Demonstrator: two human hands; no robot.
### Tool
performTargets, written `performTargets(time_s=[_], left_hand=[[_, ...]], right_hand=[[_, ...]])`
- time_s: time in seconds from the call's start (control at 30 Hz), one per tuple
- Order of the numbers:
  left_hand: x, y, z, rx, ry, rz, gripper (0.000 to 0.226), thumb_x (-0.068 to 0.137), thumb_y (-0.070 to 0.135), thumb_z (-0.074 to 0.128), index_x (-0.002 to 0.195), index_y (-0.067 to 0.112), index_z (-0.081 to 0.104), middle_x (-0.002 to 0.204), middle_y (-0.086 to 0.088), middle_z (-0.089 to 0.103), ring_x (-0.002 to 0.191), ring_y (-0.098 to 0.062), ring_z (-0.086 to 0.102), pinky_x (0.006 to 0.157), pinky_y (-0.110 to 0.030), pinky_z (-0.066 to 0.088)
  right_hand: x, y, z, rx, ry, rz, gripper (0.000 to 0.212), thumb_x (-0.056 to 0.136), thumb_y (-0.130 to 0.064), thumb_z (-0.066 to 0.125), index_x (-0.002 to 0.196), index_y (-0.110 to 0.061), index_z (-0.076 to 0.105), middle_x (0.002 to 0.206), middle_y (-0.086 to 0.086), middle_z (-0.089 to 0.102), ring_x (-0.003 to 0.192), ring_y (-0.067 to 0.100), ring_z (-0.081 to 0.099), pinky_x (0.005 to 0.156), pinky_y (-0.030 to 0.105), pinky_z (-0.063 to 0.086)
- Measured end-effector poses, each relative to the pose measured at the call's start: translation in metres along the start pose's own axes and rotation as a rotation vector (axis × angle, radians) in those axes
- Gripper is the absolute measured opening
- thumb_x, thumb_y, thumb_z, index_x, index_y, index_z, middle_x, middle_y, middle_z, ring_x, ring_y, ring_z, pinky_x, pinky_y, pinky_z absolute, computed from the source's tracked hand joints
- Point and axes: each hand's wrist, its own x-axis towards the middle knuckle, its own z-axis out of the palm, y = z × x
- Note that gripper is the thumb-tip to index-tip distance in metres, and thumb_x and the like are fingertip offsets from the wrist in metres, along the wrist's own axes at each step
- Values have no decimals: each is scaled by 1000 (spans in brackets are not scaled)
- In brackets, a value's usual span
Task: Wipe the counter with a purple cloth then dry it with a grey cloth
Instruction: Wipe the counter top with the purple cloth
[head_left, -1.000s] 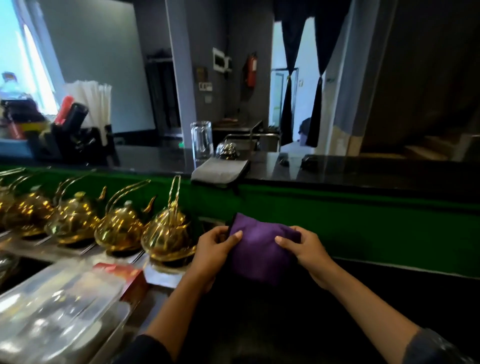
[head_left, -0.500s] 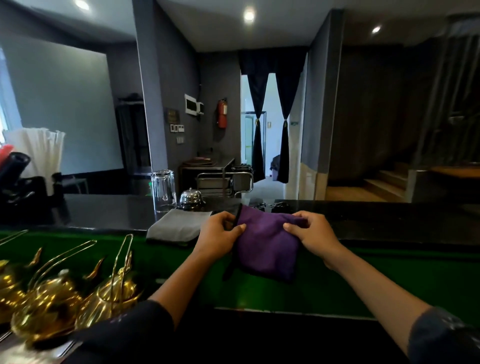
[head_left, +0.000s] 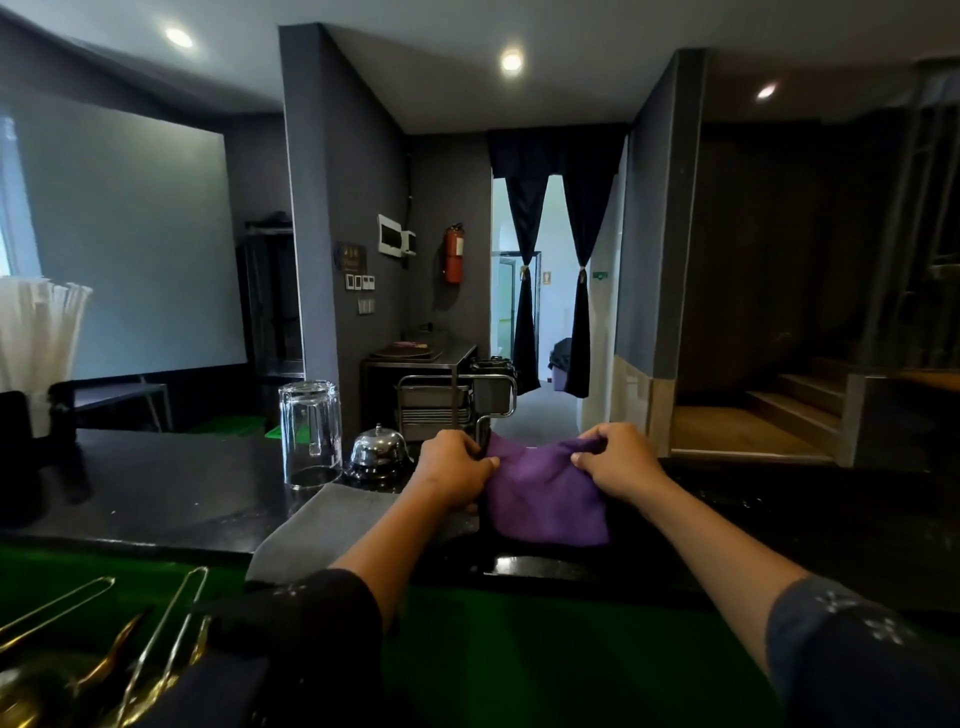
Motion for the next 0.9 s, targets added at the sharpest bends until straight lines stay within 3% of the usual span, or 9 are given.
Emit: performTargets(time_s=[0.1,0.17,0.27,0.33,0.57,0.9], left_hand=[[13,-20,-7,276,-40,96,38,89,35,60,119,12,55,113,-6,62,101,-21,59,92,-35,50],[17,-37,-15,496,-100,142,45,91,41,53,128,16,51,124,-6,56,113,-23,55,100,-44,45],[20,-64,-24,578,-245,69,58,95,51,39,142,18,39,144,-9,43,133,-26,40,112,-46,30],[17,-75,-23,530,-296,-13,61,96,55,28,146,19,35,152,-7,34,140,-24,31,116,-45,21],[18,-86,-15,544,-269,-13,56,101,40,13,149,15,25,158,-4,21,145,-16,17,118,-39,11],[23,-94,-10,577,-320,-24,57,100,43,12,151,19,17,159,0,11,146,-13,10,118,-37,7]], right_hand=[[1,-5,13,-234,-51,-168,48,90,-25,65,134,-16,49,137,6,50,124,22,48,104,35,40],[-11,-12,27,-287,-209,-273,55,94,-37,57,143,-21,39,149,4,38,135,22,38,110,38,30],[-19,-12,57,-523,-465,-226,63,98,-54,32,153,-29,14,162,4,7,149,24,5,117,50,3],[-13,-10,73,-626,-528,-153,63,99,-58,18,154,-31,6,163,4,-2,149,26,-5,115,53,-6],[16,-46,133,-662,-516,-104,62,99,-54,16,154,-30,1,162,11,-8,148,32,-10,112,59,-10],[62,-43,153,-657,-504,-80,63,97,-60,17,153,-34,5,163,7,-2,149,29,-4,112,61,-9]])
